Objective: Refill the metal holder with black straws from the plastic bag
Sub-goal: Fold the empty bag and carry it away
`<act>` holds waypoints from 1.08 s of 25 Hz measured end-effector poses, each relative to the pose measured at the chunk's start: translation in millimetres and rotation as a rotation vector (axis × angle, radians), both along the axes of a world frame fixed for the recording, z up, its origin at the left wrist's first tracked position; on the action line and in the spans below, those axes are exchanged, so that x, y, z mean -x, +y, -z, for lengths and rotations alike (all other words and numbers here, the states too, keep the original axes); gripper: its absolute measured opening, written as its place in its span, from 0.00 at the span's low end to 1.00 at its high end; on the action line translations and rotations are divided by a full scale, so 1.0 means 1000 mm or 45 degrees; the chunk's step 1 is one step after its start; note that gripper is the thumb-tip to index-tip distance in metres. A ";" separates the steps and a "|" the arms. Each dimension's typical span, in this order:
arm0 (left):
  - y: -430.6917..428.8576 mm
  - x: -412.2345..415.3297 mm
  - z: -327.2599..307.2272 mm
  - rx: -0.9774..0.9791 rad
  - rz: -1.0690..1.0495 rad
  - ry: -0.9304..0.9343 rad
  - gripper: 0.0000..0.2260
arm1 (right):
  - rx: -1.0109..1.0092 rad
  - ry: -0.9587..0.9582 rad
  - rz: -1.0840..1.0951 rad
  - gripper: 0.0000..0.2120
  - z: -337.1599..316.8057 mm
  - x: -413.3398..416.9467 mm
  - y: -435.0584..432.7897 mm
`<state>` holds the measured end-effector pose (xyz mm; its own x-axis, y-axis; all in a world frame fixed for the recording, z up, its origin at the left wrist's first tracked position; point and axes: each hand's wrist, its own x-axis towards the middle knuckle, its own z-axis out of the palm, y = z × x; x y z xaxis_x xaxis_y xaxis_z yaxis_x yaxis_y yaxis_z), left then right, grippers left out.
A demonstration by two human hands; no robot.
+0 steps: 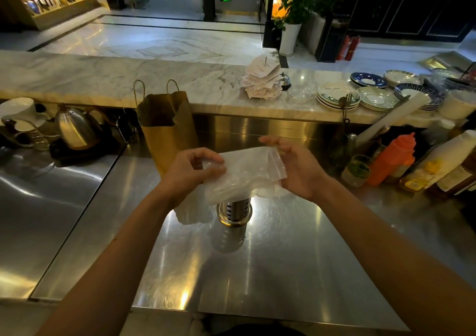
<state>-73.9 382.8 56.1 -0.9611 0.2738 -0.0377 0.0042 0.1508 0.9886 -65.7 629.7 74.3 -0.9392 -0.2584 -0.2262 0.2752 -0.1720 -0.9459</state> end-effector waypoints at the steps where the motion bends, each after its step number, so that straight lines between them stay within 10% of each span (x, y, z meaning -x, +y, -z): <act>1: -0.002 -0.001 0.001 0.001 -0.040 0.012 0.07 | -0.106 0.016 -0.043 0.15 0.000 0.000 -0.001; 9: -0.038 -0.007 0.006 -0.187 -0.331 -0.089 0.23 | -0.438 0.032 -0.071 0.28 0.007 0.023 -0.056; 27: -0.271 -0.121 -0.002 -0.312 -0.987 0.027 0.22 | -0.116 0.252 -0.667 0.26 -0.005 0.025 -0.340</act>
<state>47.0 111.4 57.8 -0.8806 -0.4720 -0.0429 0.0064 -0.1024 0.9947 -90.7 289.9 79.7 -0.7175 -0.6891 -0.1021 0.1179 0.0243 -0.9927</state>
